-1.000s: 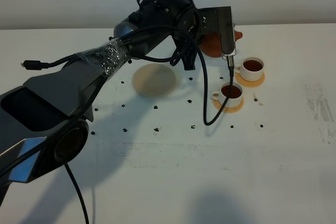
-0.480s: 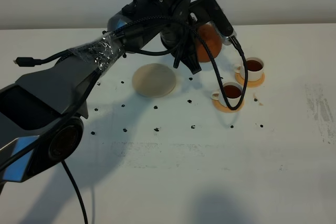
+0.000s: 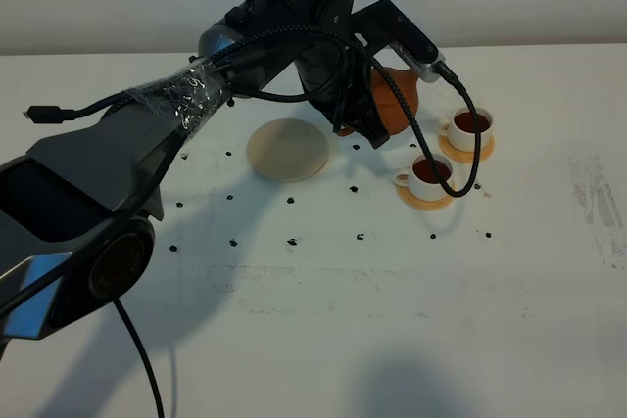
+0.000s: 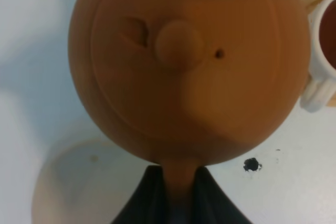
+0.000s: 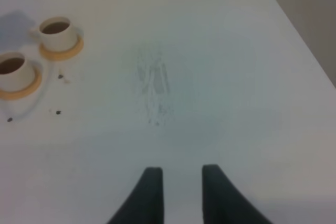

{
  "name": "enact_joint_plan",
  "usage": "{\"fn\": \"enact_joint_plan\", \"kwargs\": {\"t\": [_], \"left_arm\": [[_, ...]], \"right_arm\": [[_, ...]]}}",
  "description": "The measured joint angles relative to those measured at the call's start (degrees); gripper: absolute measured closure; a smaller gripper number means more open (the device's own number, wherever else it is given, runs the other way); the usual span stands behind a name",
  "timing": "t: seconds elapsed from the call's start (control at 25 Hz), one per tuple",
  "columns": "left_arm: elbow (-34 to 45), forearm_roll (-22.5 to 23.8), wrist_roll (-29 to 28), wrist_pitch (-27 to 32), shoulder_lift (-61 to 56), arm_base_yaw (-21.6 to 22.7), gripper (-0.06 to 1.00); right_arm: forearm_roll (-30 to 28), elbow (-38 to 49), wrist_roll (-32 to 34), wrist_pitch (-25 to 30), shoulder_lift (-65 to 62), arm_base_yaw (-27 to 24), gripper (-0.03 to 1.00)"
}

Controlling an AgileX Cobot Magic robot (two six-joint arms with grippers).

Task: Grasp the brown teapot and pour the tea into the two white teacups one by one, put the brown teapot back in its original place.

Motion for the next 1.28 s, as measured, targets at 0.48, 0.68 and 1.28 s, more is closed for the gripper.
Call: {"fn": "enact_joint_plan", "kwargs": {"t": [0.48,0.68,1.28], "left_arm": [[0.00,-0.21,-4.32,1.15,3.76,0.00,0.86],[0.00,-0.97,-4.43,1.12,4.73,0.00,0.86],[0.00,0.01,-2.94,3.74,0.68,0.49,0.86]], "right_arm": [[0.00,0.00,0.00,0.00,0.00,0.00,0.75],[0.00,0.00,0.00,0.00,0.00,0.00,0.75],[0.00,0.00,0.00,0.00,0.00,0.00,0.75]]}}
